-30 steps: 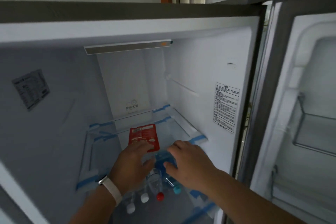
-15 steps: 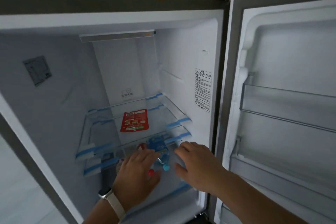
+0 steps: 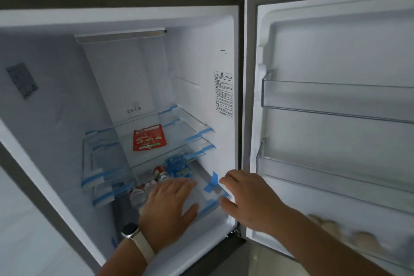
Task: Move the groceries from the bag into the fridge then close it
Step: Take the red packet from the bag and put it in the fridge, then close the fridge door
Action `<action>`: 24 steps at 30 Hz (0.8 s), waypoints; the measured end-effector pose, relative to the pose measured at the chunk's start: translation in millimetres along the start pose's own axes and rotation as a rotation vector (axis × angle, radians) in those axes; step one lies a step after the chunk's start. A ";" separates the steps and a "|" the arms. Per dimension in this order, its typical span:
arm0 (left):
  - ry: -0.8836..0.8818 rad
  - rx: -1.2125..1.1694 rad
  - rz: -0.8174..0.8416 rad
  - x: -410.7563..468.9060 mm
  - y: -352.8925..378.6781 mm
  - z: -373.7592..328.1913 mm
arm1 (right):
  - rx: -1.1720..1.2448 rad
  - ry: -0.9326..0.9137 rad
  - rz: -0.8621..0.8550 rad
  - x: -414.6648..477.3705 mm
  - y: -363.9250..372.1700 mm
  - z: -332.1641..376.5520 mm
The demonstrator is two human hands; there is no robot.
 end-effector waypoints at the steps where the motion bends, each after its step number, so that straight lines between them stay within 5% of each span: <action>1: 0.017 0.008 -0.002 -5.5 -1.5 0.0 | -0.010 0.011 0.014 -6.6 0.6 4.4; 9: 0.141 -0.141 0.057 -58.6 17.3 -31.8 | -0.124 0.215 0.088 -89.2 5.4 17.4; 24: 0.477 -0.351 0.170 -89.3 42.2 -199.9 | -0.156 0.644 0.068 -281.7 -31.0 -1.7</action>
Point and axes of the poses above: each hand's wrist, its own x-axis towards the middle knuckle, its own y-axis out of the palm, z = x × y, the point moved 4 cm from there along x, towards the middle knuckle, and after that the axes turned 5 degrees about -y, right-handed, at the moved point
